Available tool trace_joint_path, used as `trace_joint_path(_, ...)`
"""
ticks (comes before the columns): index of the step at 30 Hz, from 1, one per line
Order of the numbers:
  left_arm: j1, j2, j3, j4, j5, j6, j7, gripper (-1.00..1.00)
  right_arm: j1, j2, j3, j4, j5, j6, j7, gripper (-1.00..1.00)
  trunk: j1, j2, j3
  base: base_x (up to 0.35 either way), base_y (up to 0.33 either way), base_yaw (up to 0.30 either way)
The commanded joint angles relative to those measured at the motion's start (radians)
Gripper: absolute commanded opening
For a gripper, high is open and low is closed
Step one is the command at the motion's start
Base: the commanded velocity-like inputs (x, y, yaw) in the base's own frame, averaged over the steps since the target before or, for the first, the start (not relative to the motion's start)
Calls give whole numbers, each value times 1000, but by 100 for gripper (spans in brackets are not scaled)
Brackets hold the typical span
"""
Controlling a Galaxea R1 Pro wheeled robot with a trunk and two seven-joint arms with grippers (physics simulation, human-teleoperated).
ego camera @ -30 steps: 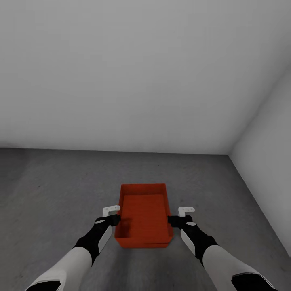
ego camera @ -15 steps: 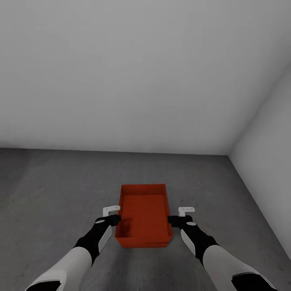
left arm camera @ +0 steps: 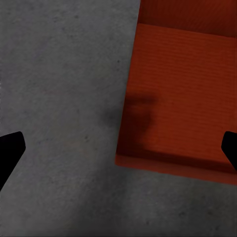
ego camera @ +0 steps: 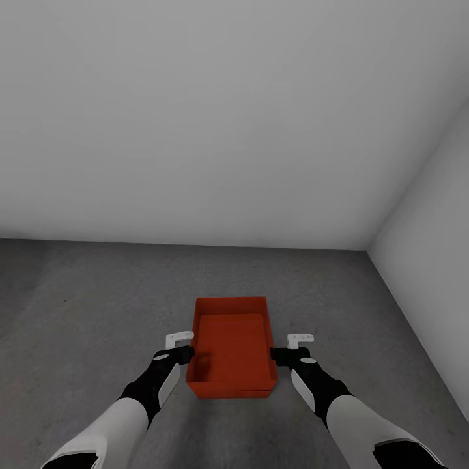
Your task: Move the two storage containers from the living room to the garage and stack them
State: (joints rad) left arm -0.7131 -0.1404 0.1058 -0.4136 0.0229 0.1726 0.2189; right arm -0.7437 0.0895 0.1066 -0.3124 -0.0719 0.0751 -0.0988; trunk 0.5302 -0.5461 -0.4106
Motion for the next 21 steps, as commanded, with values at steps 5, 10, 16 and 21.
trace_joint_path(5, 0, -1, 3, -2, 3, 5, 2, 100, 0, -1, 8, -2, -8, 6, -7, 100, -19, 34, 14, 0, 0, 0)
trace_joint_path(10, 0, -1, 4, -2, 3, 5, 2, 100, 0, -1, 8, -2, -8, 6, -7, 100, -38, 69, 30, 0, 0, 0)
trace_joint_path(16, 0, -1, 4, -2, 3, 5, 2, 100, 0, -1, 8, -2, -9, 6, -7, 100, -61, 111, 49, 0, 0, 0)
trace_joint_path(21, 0, -1, 4, -2, 3, 5, 3, 100, 0, -1, 8, -2, -9, 6, -7, 100, -80, 146, 65, 0, 0, 0)
